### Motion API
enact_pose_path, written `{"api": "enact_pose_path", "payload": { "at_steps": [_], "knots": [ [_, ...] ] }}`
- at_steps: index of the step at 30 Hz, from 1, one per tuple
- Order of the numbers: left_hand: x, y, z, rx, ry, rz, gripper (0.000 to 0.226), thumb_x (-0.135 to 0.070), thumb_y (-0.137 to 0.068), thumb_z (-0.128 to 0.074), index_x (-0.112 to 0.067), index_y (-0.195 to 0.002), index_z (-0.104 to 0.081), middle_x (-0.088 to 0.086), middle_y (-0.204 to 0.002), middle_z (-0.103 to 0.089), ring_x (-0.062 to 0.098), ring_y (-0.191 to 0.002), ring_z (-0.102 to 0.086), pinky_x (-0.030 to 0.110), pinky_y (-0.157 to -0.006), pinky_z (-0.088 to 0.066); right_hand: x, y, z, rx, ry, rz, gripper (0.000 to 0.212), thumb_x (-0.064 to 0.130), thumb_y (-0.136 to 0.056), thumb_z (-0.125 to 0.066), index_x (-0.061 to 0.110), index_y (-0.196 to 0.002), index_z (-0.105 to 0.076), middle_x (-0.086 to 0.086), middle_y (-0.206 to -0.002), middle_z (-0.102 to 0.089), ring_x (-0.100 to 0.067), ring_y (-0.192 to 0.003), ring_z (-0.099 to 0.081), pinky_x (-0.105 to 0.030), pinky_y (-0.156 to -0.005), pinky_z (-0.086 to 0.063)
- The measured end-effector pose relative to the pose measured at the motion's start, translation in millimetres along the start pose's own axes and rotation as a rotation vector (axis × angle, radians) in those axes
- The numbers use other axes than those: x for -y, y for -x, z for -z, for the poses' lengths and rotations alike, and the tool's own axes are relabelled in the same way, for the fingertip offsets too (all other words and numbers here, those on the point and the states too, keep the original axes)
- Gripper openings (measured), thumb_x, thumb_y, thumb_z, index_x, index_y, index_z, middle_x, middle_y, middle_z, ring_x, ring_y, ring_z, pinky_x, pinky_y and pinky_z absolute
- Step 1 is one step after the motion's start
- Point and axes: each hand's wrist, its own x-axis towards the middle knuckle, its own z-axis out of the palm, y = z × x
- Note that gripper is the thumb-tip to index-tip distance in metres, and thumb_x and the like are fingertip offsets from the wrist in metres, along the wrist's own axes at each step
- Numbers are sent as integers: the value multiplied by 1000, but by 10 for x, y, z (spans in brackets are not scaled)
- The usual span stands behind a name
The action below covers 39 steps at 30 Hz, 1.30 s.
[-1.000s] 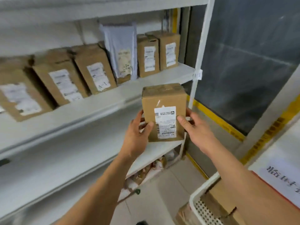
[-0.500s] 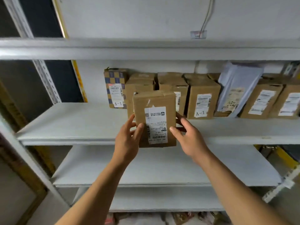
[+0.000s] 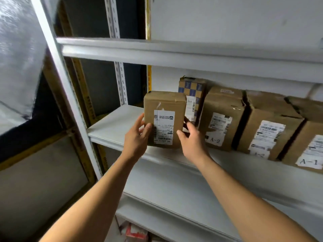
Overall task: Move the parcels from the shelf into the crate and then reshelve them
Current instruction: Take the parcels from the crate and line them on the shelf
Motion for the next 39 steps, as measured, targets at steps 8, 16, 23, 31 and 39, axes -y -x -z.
{"api": "enact_pose_path", "payload": {
  "at_steps": [8, 16, 23, 31, 39],
  "knots": [
    [351, -941, 273, 36, 5, 57, 50, -35, -109, -54, -39, -157, -42, -8, -139, -66, 18, -132, -60, 51, -109, -53, -9, -839, -662, -36, -114, -95, 51, 10, -107, -59, 11, -156, -46, 0, -142, -58, -16, -136, -51, -21, -103, -39],
    [667, -1996, 244, 159, 29, 48, 58, -19, -107, -59, -39, -158, -40, -7, -153, -55, 13, -131, -54, 44, -106, -51, -137, -1566, -1175, -239, -24, -216, 56, 31, -105, -62, 27, -159, -45, -3, -149, -62, -24, -132, -61, -43, -109, -52],
    [877, -2548, 9, 221, -18, 42, 62, -23, -104, -66, -48, -156, -42, -11, -146, -62, 16, -130, -62, 49, -109, -54, -280, -1900, -1354, -485, 43, -300, 46, 28, -104, -64, 28, -150, -59, -4, -137, -71, -26, -125, -65, -36, -105, -51],
    [879, -2685, -193, 252, 21, 22, 57, -22, -104, -65, -47, -152, -47, -9, -145, -63, 14, -130, -61, 45, -109, -54, -292, -2013, -1385, -629, 176, -385, 39, 32, -106, -62, 22, -143, -66, -8, -133, -72, -30, -123, -67, -35, -100, -49],
    [791, -2522, -159, 242, -76, 66, 64, -35, -104, -65, -33, -162, -37, 2, -154, -55, 24, -134, -59, 47, -112, -51, -300, -1867, -1289, -551, 63, -349, 41, 27, -104, -65, 19, -144, -64, -6, -134, -72, -21, -118, -70, -29, -101, -52]
  ]
}}
